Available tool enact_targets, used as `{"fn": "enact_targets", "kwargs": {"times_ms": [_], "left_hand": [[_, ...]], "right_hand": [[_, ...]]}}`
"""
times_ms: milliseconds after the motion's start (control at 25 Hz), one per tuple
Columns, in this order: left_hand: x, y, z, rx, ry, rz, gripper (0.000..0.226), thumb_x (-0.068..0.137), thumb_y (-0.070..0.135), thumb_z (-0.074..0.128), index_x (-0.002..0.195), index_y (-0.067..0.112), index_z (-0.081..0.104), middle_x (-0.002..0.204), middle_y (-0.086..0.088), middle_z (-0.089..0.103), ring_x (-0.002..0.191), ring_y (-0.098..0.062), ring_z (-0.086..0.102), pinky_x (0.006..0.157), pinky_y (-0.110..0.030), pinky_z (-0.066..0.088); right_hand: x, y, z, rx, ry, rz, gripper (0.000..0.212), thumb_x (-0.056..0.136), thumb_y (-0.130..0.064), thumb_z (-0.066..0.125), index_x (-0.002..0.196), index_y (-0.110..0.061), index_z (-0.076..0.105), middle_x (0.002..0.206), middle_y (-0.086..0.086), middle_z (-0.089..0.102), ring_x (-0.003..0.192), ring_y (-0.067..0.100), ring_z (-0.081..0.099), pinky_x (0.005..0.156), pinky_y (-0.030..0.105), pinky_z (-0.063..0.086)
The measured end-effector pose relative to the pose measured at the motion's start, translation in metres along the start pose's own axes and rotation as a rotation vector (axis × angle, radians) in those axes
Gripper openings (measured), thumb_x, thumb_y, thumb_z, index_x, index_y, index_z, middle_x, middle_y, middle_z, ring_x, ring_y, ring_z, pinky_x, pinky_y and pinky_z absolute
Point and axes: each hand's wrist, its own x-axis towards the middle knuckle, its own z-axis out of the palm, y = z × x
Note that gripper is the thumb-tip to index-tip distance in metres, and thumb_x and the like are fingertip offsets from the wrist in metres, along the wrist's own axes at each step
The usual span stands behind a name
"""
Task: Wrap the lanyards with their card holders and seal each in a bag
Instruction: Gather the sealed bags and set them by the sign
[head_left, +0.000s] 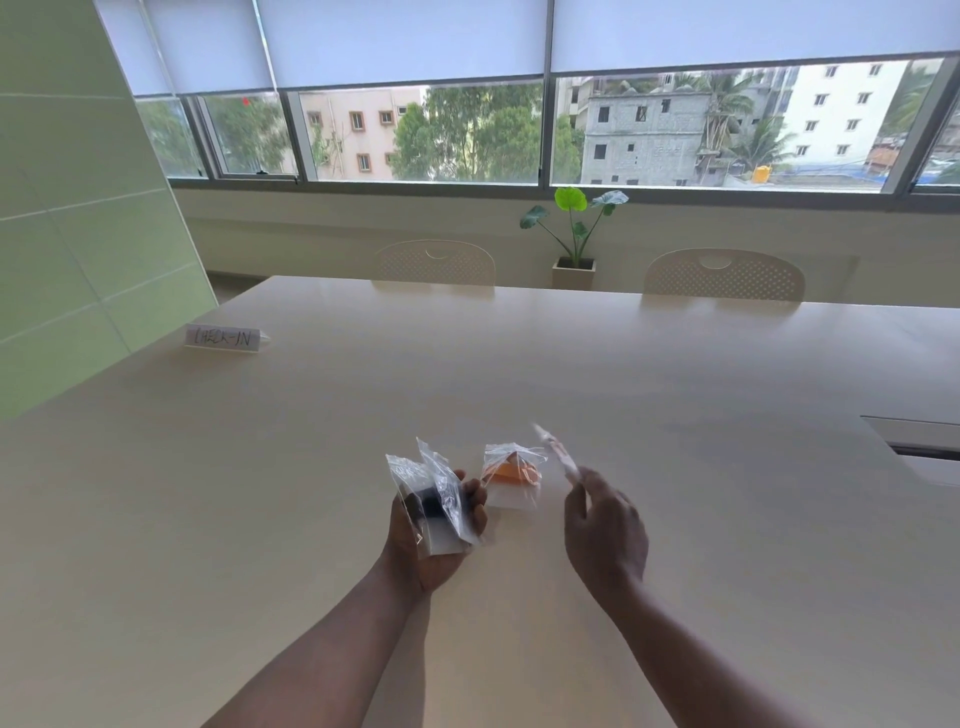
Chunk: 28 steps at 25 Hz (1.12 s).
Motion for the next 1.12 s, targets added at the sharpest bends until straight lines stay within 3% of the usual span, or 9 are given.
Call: {"fn": "enact_targets", "kwargs": {"times_ms": [200, 320, 520, 720, 840, 920, 1000, 1080, 1120], "left_hand": [[0.005, 0.001, 0.001, -0.020, 0.035, -0.019, 0.031, 0.082, 0.025, 0.056, 0.100, 0.001, 0.064, 0.105, -0.026, 0.068, 0.095, -0.040, 0.070, 0.085, -0.046, 0.059], [0.006, 0.000, 0.001, -0.002, -0.013, -0.007, 0.032, 0.083, 0.027, 0.061, 0.105, 0.003, 0.063, 0.112, -0.026, 0.066, 0.099, -0.040, 0.067, 0.091, -0.046, 0.057], [0.003, 0.000, 0.000, 0.088, -0.149, 0.020, 0.069, 0.052, 0.030, 0.096, 0.105, 0.002, 0.064, 0.101, -0.020, 0.065, 0.095, -0.032, 0.066, 0.095, -0.042, 0.052], [0.012, -0.001, -0.018, 0.035, -0.043, 0.058, 0.089, 0.020, 0.036, 0.102, 0.096, 0.002, 0.071, 0.087, -0.018, 0.074, 0.078, -0.032, 0.073, 0.073, -0.043, 0.061], [0.007, -0.001, -0.011, -0.010, -0.189, 0.021, 0.054, 0.054, 0.024, 0.094, 0.098, 0.004, 0.069, 0.090, -0.017, 0.071, 0.084, -0.032, 0.070, 0.081, -0.041, 0.055], [0.010, 0.000, -0.016, 0.022, -0.162, 0.036, 0.050, 0.066, 0.032, 0.087, 0.105, 0.005, 0.071, 0.097, -0.016, 0.073, 0.091, -0.031, 0.071, 0.087, -0.043, 0.055], [0.014, 0.001, -0.024, -0.014, -0.099, -0.010, 0.044, 0.091, 0.044, 0.056, 0.106, 0.006, 0.073, 0.100, -0.016, 0.074, 0.097, -0.031, 0.072, 0.092, -0.045, 0.053], [0.019, 0.002, -0.033, -0.066, -0.038, -0.074, 0.059, 0.100, 0.047, 0.031, 0.106, 0.007, 0.073, 0.102, -0.017, 0.074, 0.099, -0.033, 0.072, 0.094, -0.047, 0.053], [0.018, 0.002, -0.033, -0.070, -0.027, -0.077, 0.052, 0.099, 0.045, 0.037, 0.108, 0.006, 0.071, 0.103, -0.018, 0.073, 0.099, -0.035, 0.072, 0.093, -0.049, 0.054]], "right_hand": [[-0.011, -0.020, -0.005, 0.282, 0.156, -0.092, 0.022, 0.100, -0.022, 0.054, 0.111, -0.014, 0.071, 0.095, 0.006, 0.076, 0.087, 0.027, 0.069, 0.072, 0.034, 0.052], [-0.036, -0.043, 0.009, 0.446, 0.041, -0.198, 0.026, 0.101, -0.031, 0.050, 0.106, -0.016, 0.071, 0.092, -0.004, 0.072, 0.079, 0.010, 0.062, 0.069, 0.025, 0.046], [-0.061, -0.056, 0.031, 0.434, -0.172, -0.371, 0.026, 0.101, -0.023, 0.056, 0.123, -0.022, 0.070, 0.123, -0.012, 0.070, 0.113, 0.003, 0.063, 0.091, 0.023, 0.051], [-0.054, -0.046, 0.030, 0.277, -0.312, -0.381, 0.042, 0.083, -0.028, 0.054, 0.121, -0.031, 0.070, 0.131, -0.016, 0.066, 0.128, 0.008, 0.052, 0.101, 0.036, 0.040], [-0.040, -0.041, 0.029, 0.347, -0.257, -0.285, 0.034, 0.085, -0.032, 0.052, 0.110, -0.026, 0.073, 0.125, -0.012, 0.068, 0.119, 0.015, 0.055, 0.098, 0.031, 0.041], [-0.026, -0.036, 0.028, 0.241, -0.241, -0.083, 0.038, 0.086, -0.030, 0.060, 0.122, -0.023, 0.065, 0.131, -0.005, 0.060, 0.121, 0.021, 0.052, 0.098, 0.028, 0.040], [-0.010, -0.030, 0.027, 0.088, -0.327, 0.100, 0.055, 0.086, -0.037, 0.063, 0.138, -0.024, 0.050, 0.138, -0.001, 0.052, 0.126, 0.024, 0.051, 0.100, 0.032, 0.042], [0.002, -0.027, 0.026, -0.021, -0.418, 0.120, 0.066, 0.085, -0.049, 0.060, 0.143, -0.026, 0.039, 0.132, 0.002, 0.059, 0.120, 0.027, 0.058, 0.091, 0.036, 0.047], [0.007, -0.028, 0.027, -0.060, -0.439, 0.112, 0.067, 0.084, -0.056, 0.058, 0.141, -0.026, 0.038, 0.125, 0.004, 0.065, 0.115, 0.029, 0.061, 0.083, 0.037, 0.048]]}}
